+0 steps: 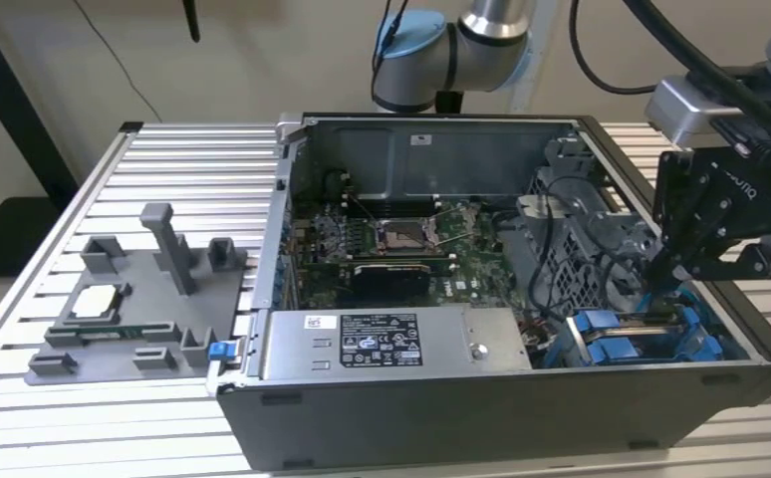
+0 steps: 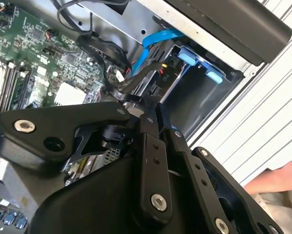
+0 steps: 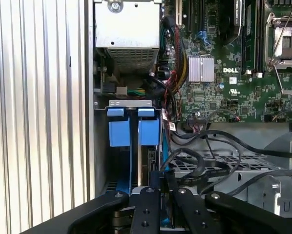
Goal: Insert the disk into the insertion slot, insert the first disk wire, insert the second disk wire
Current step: 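Insert the second disk wire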
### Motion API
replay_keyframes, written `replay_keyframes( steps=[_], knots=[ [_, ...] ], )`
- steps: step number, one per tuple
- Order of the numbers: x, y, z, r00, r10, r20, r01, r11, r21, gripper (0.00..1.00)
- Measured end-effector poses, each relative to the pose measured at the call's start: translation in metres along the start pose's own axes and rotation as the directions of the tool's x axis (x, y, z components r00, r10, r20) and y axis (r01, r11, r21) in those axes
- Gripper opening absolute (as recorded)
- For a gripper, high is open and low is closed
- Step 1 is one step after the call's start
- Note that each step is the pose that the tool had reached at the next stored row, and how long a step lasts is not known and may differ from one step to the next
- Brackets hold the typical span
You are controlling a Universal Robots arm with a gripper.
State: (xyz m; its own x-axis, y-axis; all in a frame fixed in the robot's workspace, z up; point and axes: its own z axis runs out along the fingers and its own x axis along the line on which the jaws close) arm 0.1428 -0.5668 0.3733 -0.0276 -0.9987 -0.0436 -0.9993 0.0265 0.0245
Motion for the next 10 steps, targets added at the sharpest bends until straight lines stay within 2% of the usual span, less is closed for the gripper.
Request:
replay_keyframes(
  steps=[2,4,8,10],
  knots=[
    [0.0000,0.0011,0.0014,1.0000,0.000,-0.0036,0.000,1.0000,0.0000,0.00],
    [0.0000,0.0017,-0.0001,1.0000,0.000,-0.0035,0.000,1.0000,-0.0001,0.00],
    [-0.0006,0.0031,-0.0159,1.0000,0.000,-0.0022,0.000,1.0000,0.0000,0.00],
    [-0.0007,0.0066,-0.0180,1.0000,0.000,-0.0009,0.000,1.0000,0.0022,0.00]
  ],
)
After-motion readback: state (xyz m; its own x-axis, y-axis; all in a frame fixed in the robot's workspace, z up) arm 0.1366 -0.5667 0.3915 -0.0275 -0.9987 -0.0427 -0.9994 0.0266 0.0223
